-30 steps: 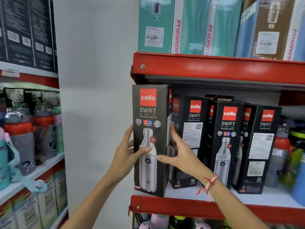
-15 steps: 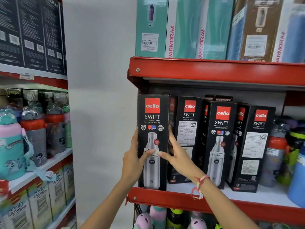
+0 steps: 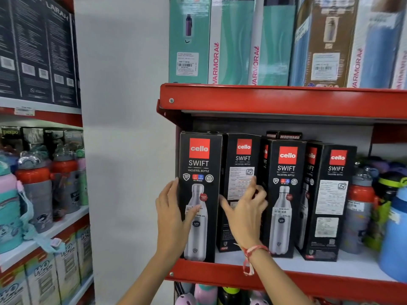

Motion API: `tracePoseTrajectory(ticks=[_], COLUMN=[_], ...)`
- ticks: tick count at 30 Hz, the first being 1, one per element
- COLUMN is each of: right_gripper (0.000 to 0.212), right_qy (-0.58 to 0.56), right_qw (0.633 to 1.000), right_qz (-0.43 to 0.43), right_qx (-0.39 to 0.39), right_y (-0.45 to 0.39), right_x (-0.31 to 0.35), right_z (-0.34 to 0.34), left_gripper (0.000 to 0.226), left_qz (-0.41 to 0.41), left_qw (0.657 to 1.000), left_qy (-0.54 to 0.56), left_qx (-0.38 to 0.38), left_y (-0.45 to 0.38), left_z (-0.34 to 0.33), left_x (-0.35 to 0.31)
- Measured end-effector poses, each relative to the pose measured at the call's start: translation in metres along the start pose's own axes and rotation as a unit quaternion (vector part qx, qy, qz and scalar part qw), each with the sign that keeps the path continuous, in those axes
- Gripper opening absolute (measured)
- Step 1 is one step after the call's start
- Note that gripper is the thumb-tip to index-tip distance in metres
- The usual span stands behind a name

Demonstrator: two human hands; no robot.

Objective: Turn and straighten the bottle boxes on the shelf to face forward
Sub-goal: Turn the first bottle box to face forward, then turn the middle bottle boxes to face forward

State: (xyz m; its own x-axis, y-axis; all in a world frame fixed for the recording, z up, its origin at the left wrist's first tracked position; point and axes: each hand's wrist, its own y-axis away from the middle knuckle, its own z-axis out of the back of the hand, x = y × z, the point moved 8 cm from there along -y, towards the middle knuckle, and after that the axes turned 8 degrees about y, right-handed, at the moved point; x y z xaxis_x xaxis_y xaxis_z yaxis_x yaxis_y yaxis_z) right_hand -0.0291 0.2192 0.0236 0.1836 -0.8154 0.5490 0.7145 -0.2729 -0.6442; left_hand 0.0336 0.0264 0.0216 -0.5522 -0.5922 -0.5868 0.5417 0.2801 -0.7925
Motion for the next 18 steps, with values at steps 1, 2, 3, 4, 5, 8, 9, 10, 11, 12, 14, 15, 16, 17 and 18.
tracePoseTrajectory(ticks=[1,2,3,4,5,8,9,10,11,12,14,15,16,17,18], right_gripper=[0.109,0.114,0.117,0.119,0.119,0.118,0.118,0.118,0.119,0.12,0.12,0.12,0.12,0.119,0.119], right_qy=[0.008,0.012,0.011,0.006,-0.002,-0.036,-0.05,-0.065,-0.08,-0.096,-0.12,-0.131,-0.144,-0.16,-0.179], right_qw=[1.0,0.999,0.999,0.998,0.998,0.998,0.997,0.996,0.995,0.994,0.991,0.989,0.986,0.983,0.979], right_qz=[-0.013,-0.027,-0.04,-0.045,-0.043,-0.029,-0.024,-0.019,-0.013,-0.007,0.002,0.008,0.015,0.026,0.038], right_qx=[0.005,0.013,0.026,0.037,0.042,0.044,0.047,0.05,0.05,0.051,0.063,0.073,0.081,0.087,0.092], right_y=[0.0,-0.001,-0.002,-0.005,-0.007,-0.006,-0.004,-0.001,0.001,0.002,0.003,0.003,0.002,0.002,0.003], right_x=[-0.001,-0.003,-0.004,-0.005,-0.005,-0.009,-0.012,-0.015,-0.019,-0.024,-0.03,-0.032,-0.033,-0.032,-0.03], right_z=[-0.004,-0.008,-0.011,-0.013,-0.013,-0.005,-0.003,0.0,0.004,0.009,0.019,0.025,0.032,0.04,0.048], left_gripper=[0.07,0.069,0.067,0.064,0.06,0.049,0.046,0.044,0.043,0.041,0.04,0.04,0.04,0.041,0.042], left_qz=[-0.027,-0.047,-0.065,-0.08,-0.093,-0.115,-0.112,-0.109,-0.106,-0.101,-0.088,-0.081,-0.073,-0.063,-0.052], left_qw=[0.999,0.997,0.996,0.994,0.993,0.993,0.994,0.994,0.993,0.991,0.989,0.989,0.987,0.986,0.985], left_qy=[-0.029,-0.047,-0.057,-0.06,-0.058,-0.026,-0.002,0.021,0.04,0.057,0.084,0.096,0.111,0.126,0.138], left_qx=[-0.012,-0.023,-0.031,-0.037,-0.038,-0.012,0.006,0.025,0.043,0.059,0.079,0.083,0.087,0.091,0.094], left_y=[-0.001,-0.002,-0.003,-0.004,-0.004,-0.005,-0.006,-0.006,-0.005,-0.005,-0.004,-0.004,-0.004,-0.003,-0.003], left_z=[0.0,0.0,0.0,-0.001,-0.002,-0.009,-0.013,-0.017,-0.023,-0.028,-0.039,-0.043,-0.048,-0.051,-0.055], left_x=[-0.005,-0.011,-0.017,-0.023,-0.029,-0.04,-0.041,-0.043,-0.045,-0.047,-0.05,-0.052,-0.054,-0.057,-0.059])
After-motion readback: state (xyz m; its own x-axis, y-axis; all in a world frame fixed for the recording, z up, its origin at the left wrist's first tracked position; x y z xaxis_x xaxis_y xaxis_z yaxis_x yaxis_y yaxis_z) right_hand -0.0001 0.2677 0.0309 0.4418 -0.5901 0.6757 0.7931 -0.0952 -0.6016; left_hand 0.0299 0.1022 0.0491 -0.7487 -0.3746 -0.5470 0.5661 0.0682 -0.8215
